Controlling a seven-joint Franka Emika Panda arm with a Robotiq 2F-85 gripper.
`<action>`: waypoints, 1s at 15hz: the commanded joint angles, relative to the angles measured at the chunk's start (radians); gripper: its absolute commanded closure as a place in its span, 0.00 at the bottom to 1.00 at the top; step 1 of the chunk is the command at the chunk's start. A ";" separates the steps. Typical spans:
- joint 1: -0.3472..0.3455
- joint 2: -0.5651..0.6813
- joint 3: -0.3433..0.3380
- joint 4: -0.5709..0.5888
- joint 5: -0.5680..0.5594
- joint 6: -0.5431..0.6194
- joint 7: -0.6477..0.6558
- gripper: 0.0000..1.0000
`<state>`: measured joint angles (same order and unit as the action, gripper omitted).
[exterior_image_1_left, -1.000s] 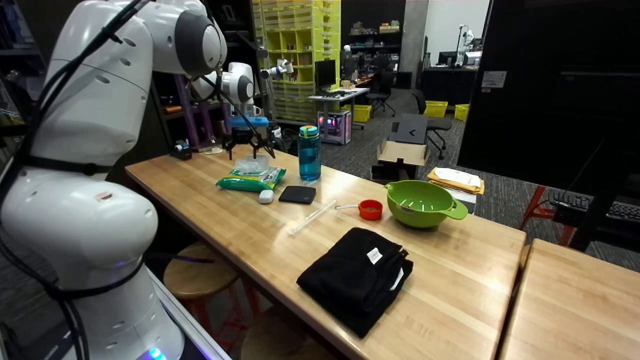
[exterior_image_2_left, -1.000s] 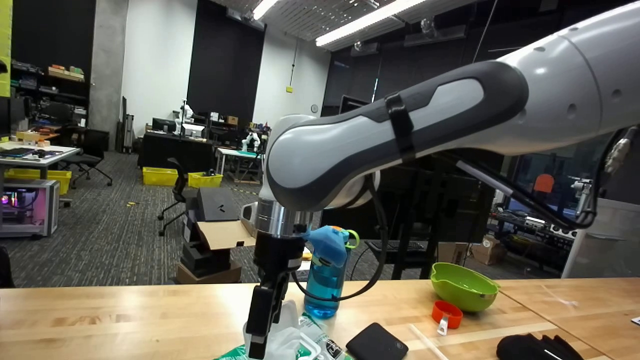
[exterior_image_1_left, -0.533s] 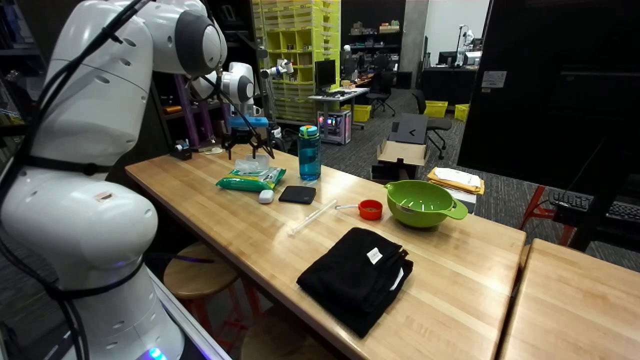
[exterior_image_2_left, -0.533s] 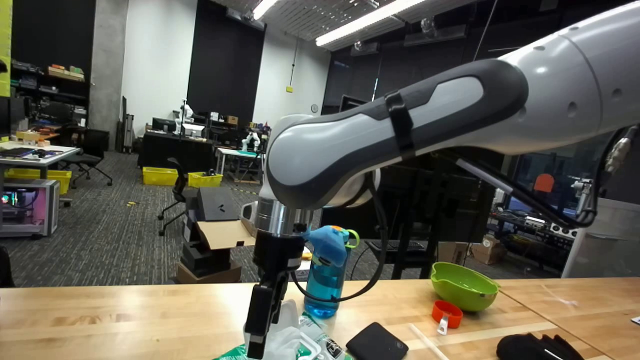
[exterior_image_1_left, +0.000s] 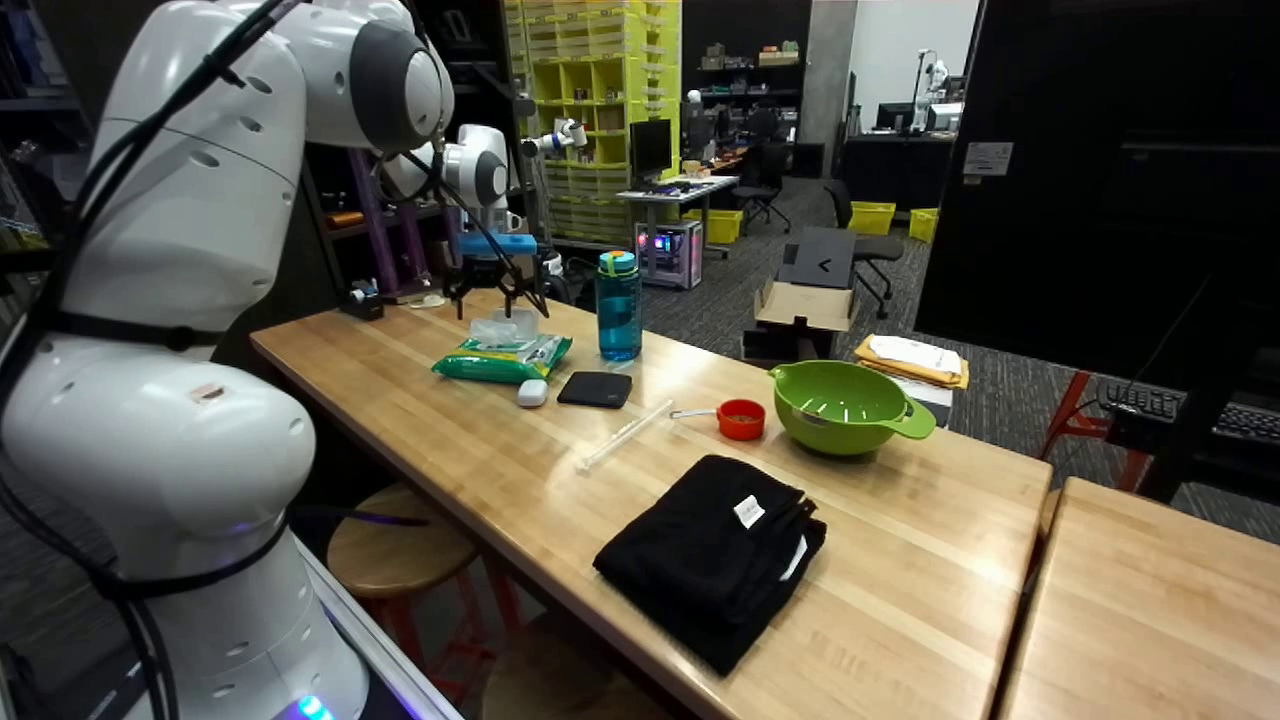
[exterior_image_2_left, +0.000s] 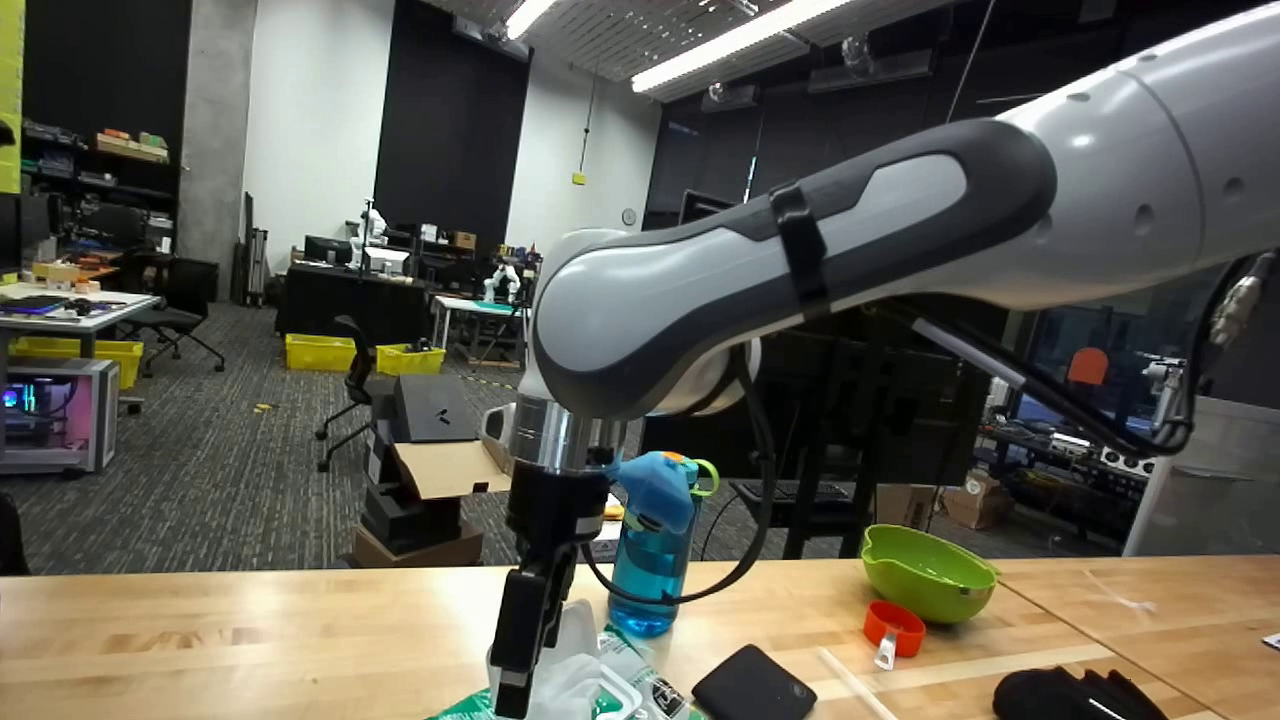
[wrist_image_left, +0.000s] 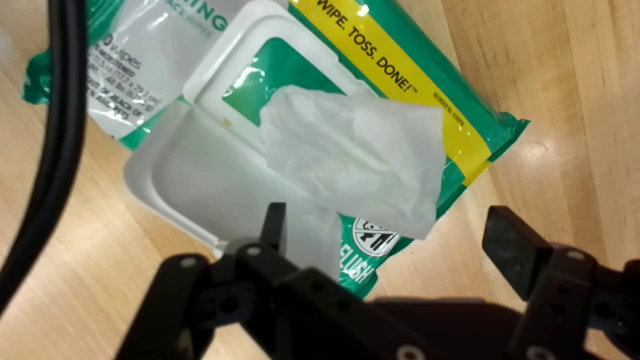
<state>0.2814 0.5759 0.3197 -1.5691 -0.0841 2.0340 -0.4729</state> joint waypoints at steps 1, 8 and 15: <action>0.010 0.008 -0.005 0.012 -0.002 -0.006 -0.002 0.00; 0.042 0.032 -0.003 0.030 -0.030 -0.024 -0.007 0.00; 0.066 0.026 -0.006 0.030 -0.071 -0.031 -0.001 0.39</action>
<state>0.3314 0.6028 0.3204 -1.5578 -0.1337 2.0259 -0.4742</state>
